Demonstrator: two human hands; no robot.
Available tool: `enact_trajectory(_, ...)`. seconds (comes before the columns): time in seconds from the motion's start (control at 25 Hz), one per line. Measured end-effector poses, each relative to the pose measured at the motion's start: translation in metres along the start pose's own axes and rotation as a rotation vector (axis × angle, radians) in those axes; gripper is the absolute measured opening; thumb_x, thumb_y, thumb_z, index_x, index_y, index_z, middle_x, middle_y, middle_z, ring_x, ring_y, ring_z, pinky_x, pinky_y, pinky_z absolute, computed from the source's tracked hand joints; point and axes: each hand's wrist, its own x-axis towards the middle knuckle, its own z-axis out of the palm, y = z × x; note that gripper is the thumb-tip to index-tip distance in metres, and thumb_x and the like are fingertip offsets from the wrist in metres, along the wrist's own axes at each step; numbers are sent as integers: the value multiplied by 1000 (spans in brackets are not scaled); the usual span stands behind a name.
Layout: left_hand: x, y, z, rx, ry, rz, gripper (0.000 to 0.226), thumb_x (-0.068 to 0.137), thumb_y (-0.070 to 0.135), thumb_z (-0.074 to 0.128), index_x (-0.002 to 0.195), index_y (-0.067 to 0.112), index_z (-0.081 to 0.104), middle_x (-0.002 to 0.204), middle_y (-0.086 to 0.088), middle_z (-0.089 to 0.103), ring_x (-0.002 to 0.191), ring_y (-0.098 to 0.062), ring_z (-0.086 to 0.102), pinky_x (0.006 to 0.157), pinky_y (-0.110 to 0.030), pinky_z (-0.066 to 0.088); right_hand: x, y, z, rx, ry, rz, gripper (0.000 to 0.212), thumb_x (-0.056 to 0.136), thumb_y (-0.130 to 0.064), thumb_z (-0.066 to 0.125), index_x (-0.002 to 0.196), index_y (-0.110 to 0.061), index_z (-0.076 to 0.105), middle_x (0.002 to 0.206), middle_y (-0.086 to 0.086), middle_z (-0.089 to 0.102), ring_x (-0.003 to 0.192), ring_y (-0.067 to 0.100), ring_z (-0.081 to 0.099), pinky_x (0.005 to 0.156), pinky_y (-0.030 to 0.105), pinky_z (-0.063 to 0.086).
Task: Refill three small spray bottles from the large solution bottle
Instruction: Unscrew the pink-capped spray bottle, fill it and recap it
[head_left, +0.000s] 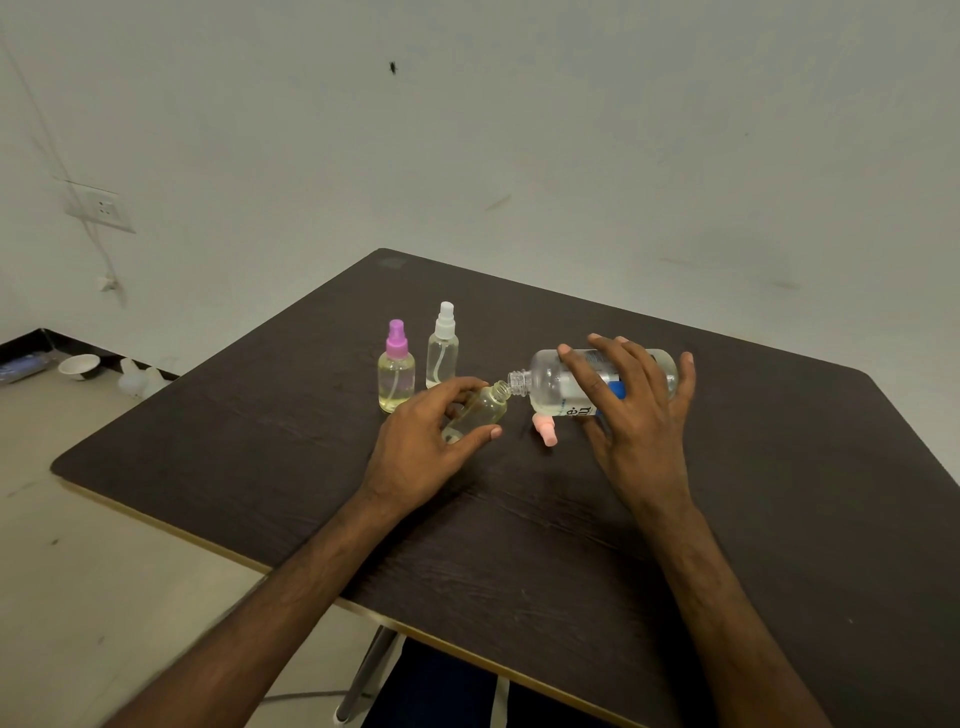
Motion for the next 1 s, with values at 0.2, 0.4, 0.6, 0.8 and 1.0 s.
enact_trajectory(0.2,0,0,1,6,-2,2,51,79,49,78,124,31,63,109,16,70,97,-3,67,82,-35,59,1,-1,0,-2,9,-8,91,69,-10,86,143,-34,39,144,11,49,135,28,38,113,66,7)
enact_trajectory(0.4,1,0,1,8,-5,9,52,79,49,78,124,30,63,110,16,70,97,-4,66,83,-35,59,2,0,0,-12,24,-13,93,68,-5,86,143,-34,38,144,11,48,136,28,37,113,65,4)
enact_trajectory(0.6,0,0,0,7,3,5,51,79,46,80,124,29,63,109,15,70,95,-4,67,82,-34,59,3,-1,2,-12,23,-17,93,70,-4,85,144,-34,38,146,11,47,138,28,36,115,61,-3)
enact_trajectory(0.8,1,1,0,5,2,-3,50,79,45,81,123,29,64,108,16,70,95,-4,67,82,-33,59,3,0,1,-4,20,-14,90,71,-4,84,144,-34,39,146,10,47,139,27,36,115,63,0)
enact_trajectory(1.0,0,2,0,2,11,-7,48,79,45,81,122,31,64,107,18,70,93,-2,67,80,-33,59,2,0,1,-16,18,-18,91,71,-3,84,144,-34,40,146,10,47,139,27,37,114,67,5)
